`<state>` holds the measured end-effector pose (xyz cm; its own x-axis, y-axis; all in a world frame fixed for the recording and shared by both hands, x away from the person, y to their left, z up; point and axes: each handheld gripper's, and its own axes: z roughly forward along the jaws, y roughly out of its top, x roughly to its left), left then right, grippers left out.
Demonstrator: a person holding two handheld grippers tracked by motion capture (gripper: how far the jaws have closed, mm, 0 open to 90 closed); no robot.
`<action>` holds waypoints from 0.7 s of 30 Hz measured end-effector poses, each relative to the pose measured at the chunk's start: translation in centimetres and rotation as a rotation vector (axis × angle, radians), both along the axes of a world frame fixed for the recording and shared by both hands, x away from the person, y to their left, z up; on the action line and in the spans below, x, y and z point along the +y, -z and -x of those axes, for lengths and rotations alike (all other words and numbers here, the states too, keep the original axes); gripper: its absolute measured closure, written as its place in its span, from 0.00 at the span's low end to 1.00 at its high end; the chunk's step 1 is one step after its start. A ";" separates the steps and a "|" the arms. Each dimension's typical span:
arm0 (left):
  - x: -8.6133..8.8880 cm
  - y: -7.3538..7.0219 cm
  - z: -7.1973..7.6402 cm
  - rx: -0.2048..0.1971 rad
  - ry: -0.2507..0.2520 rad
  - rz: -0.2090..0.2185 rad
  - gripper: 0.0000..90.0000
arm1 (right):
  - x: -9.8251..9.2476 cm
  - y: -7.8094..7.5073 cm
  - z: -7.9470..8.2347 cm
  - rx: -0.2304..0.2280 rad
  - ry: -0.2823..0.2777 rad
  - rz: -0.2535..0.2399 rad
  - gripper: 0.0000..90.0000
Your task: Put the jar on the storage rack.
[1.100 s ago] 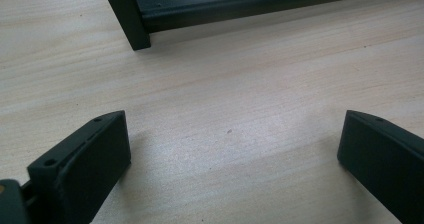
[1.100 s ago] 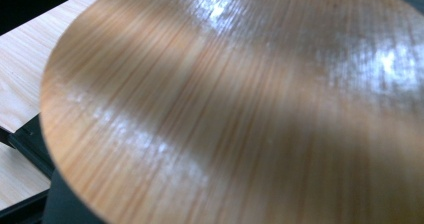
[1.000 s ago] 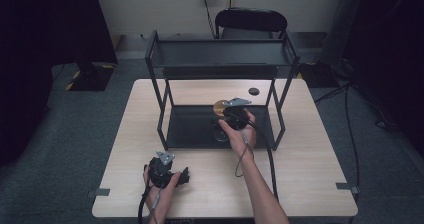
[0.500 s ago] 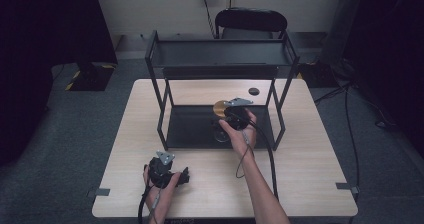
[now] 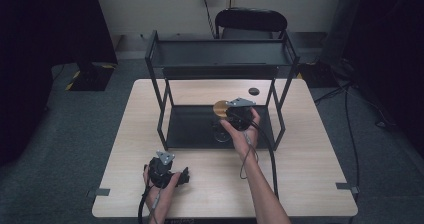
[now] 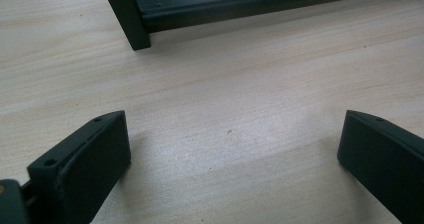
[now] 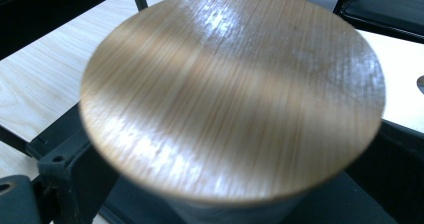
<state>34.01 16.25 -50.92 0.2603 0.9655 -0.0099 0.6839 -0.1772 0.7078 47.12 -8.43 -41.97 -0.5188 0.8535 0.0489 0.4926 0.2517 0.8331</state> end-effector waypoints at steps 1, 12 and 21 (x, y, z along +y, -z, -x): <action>0.0 0.0 0.0 0.000 0.000 0.000 0.00 | 0.0 -0.1 0.2 -0.002 0.000 0.006 0.02; 0.0 0.0 0.0 0.000 0.000 0.000 0.00 | -0.7 -0.3 1.4 -0.023 0.030 -0.001 0.02; 0.0 0.0 0.0 0.000 0.000 0.000 0.00 | -2.3 -0.8 3.4 -0.064 0.053 -0.025 0.02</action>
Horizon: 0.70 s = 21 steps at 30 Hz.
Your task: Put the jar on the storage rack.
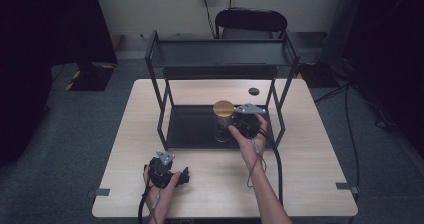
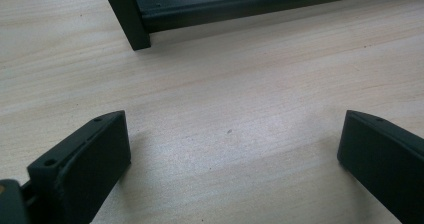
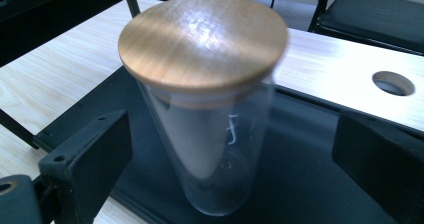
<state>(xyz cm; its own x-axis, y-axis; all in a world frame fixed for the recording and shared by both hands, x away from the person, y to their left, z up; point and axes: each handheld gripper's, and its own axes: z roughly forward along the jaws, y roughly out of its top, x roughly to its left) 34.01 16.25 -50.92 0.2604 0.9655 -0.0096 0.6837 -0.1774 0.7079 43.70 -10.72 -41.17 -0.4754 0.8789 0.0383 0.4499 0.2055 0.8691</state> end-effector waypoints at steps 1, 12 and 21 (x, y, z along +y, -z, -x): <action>0.0 0.0 0.0 0.000 0.000 0.000 0.00 | -0.5 0.0 0.4 0.001 0.006 -0.017 0.02; 0.0 0.0 0.0 0.000 0.000 0.000 0.00 | -2.4 -0.7 2.3 -0.018 0.035 -0.026 0.02; 0.0 0.0 0.0 0.000 0.000 0.000 0.00 | -3.2 -0.5 3.9 -0.013 0.054 -0.038 0.02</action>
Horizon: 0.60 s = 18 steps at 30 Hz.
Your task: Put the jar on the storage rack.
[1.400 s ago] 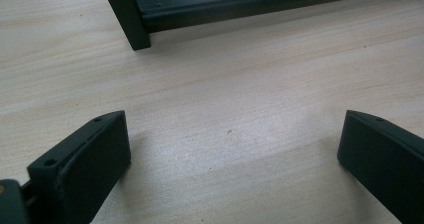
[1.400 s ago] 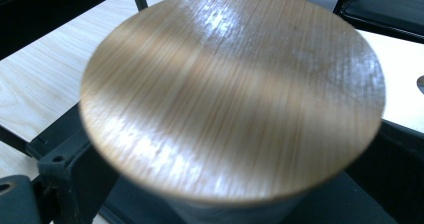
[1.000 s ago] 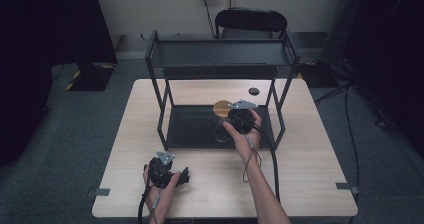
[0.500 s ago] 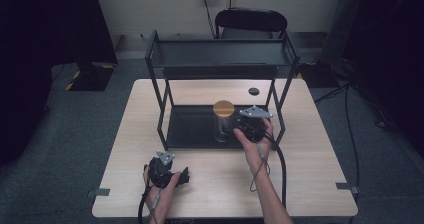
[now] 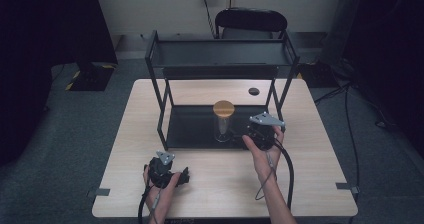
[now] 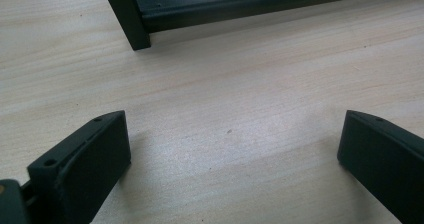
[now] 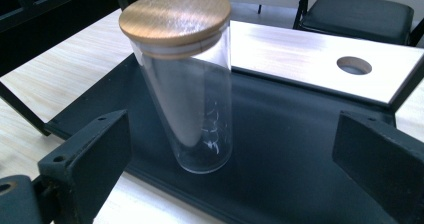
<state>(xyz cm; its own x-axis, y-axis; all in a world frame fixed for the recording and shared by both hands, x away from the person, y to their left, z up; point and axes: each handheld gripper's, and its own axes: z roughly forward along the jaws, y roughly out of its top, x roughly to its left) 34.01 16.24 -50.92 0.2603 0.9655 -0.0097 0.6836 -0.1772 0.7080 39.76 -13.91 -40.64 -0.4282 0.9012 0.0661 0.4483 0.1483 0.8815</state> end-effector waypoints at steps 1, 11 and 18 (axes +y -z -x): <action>0.0 0.0 0.0 0.000 0.000 0.000 0.00 | -0.1 0.0 0.2 0.002 0.002 -0.001 0.02; 0.0 0.0 0.0 0.000 0.000 0.000 0.00 | -0.7 0.6 1.9 -0.002 0.030 -0.005 0.02; 0.0 0.0 0.0 0.000 0.000 0.000 0.00 | -1.5 1.5 3.2 0.013 0.039 -0.003 0.02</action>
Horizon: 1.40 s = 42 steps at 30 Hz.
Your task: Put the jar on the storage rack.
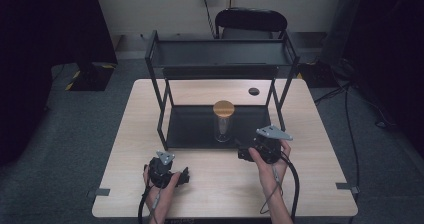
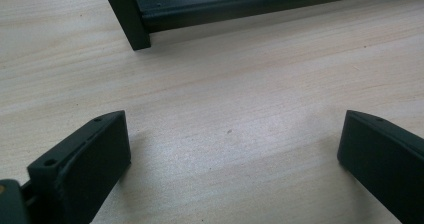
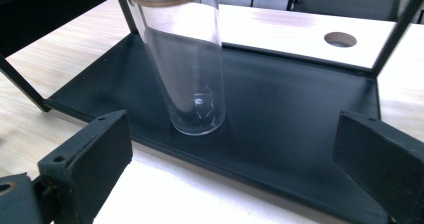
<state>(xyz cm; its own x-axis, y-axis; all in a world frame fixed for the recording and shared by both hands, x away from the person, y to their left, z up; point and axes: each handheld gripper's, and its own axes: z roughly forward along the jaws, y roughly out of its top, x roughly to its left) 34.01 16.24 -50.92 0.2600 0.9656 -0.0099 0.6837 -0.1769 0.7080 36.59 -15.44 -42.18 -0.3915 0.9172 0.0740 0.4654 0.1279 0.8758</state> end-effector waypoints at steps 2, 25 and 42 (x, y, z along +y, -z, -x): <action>0.0 0.0 0.0 0.000 0.000 0.000 0.00 | -0.2 0.2 0.3 0.004 0.007 -0.002 0.02; 0.0 0.0 0.0 0.000 0.000 0.000 0.00 | -1.6 3.3 2.4 0.060 0.065 0.043 0.02; 0.0 0.0 0.0 0.000 0.000 0.000 0.00 | -1.9 5.6 3.1 0.099 0.107 0.106 0.03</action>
